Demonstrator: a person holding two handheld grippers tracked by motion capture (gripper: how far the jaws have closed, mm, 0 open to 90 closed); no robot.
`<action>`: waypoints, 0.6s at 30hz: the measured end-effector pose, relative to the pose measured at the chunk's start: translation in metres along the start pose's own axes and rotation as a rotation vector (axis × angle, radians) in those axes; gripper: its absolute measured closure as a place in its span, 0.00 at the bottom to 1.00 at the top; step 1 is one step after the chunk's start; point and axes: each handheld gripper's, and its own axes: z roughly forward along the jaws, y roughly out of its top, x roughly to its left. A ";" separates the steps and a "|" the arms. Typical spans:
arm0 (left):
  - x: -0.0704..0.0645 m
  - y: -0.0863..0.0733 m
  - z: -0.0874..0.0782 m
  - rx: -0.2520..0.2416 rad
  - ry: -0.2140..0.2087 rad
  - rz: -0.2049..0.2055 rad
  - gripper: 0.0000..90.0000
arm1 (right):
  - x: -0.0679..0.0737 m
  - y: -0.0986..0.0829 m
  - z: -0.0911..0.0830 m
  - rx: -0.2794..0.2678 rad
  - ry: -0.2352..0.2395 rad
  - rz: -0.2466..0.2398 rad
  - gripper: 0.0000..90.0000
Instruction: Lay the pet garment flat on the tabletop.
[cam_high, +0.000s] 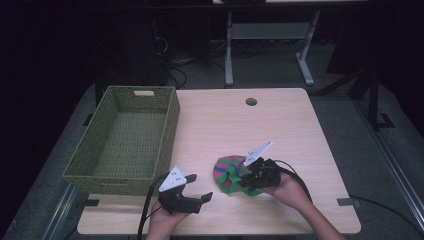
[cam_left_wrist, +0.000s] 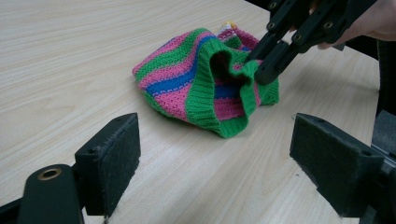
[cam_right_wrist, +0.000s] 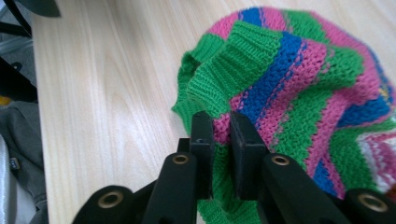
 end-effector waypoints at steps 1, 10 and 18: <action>0.000 0.000 0.000 0.001 0.001 -0.001 0.18 | 0.001 0.000 -0.002 -0.008 0.002 -0.003 0.91; -0.002 0.001 0.005 0.001 -0.025 -0.013 0.23 | 0.006 -0.001 -0.026 -0.070 0.024 0.015 0.92; -0.009 0.005 0.009 -0.004 -0.047 0.006 0.22 | 0.006 -0.002 -0.048 -0.140 0.019 0.033 0.92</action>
